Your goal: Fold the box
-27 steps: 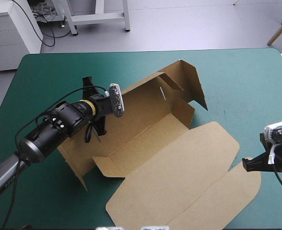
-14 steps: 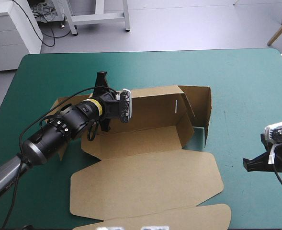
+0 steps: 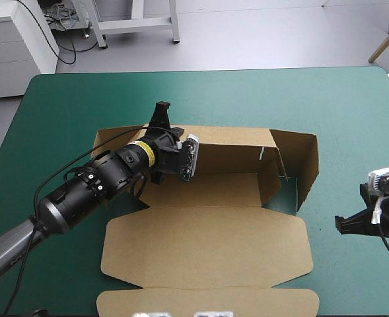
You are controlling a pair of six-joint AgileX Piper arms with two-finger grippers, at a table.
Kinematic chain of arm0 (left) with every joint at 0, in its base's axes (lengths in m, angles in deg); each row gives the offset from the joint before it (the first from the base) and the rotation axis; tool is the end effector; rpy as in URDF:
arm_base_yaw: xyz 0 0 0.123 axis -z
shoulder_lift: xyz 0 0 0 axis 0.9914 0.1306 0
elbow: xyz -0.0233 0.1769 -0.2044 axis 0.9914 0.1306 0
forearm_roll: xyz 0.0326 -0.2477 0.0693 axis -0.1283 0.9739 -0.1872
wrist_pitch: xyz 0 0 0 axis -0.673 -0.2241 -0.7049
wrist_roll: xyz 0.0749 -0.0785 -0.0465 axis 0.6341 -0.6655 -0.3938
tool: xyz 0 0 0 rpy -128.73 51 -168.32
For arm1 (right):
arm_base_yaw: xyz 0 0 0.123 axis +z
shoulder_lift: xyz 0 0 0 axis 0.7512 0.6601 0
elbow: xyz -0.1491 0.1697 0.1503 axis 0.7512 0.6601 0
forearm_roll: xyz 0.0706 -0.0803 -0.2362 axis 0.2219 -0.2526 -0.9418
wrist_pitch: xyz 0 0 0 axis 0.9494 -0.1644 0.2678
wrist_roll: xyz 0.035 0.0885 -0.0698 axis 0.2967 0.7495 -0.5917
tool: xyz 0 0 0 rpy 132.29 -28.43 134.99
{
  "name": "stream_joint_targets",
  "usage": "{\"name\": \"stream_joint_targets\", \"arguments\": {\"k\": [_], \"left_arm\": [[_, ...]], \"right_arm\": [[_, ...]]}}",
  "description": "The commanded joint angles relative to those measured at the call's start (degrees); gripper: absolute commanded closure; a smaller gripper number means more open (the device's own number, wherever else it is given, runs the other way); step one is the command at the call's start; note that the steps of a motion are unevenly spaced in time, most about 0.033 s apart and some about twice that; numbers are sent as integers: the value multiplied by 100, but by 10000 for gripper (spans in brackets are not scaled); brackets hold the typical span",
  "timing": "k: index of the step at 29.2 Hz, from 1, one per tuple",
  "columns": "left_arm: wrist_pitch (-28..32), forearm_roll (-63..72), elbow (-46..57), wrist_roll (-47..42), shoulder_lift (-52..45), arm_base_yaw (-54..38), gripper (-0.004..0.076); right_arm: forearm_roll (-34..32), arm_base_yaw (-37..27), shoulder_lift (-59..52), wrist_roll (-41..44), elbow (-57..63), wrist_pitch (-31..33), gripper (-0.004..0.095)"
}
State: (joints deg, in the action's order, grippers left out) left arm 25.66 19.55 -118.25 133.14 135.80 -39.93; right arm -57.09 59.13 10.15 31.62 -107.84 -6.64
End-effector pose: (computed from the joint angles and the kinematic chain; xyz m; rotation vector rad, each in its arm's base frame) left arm 0.2697 -0.2195 0.3302 1.7318 1.1755 0.5308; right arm 0.1249 0.0154 0.3890 -0.2453 2.0831 -0.0100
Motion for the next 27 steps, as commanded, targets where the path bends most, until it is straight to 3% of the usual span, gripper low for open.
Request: {"name": "stream_joint_targets", "arguments": {"k": [1, 7, 13, 20, 24, 26, 27], "left_arm": [[386, -125, -136, -94, -194, 31, 734], [510, -525, 399, -693, -194, 31, 734], [1204, -1894, 1237, -2074, -339, 31, 734], [916, -2101, 1388, -3020, -356, 31, 734], [947, -2096, 1388, -3312, -356, 31, 734], [801, -2143, 1388, -3454, -356, 31, 734], [658, -2206, 1388, -3467, -356, 31, 734]], "right_arm": [[-56, -22, 10, 10, -182, -330, 927], [1, -22, 10, 116, -182, -330, 927], [1, -22, 10, 164, -182, -342, 927], [78, -22, 68, 341, -333, -612, 896], [115, -22, 385, 330, -802, -472, 709], [151, -22, 602, 242, -1122, -408, 560], [202, -22, 791, 96, -1396, -368, 428]]}}
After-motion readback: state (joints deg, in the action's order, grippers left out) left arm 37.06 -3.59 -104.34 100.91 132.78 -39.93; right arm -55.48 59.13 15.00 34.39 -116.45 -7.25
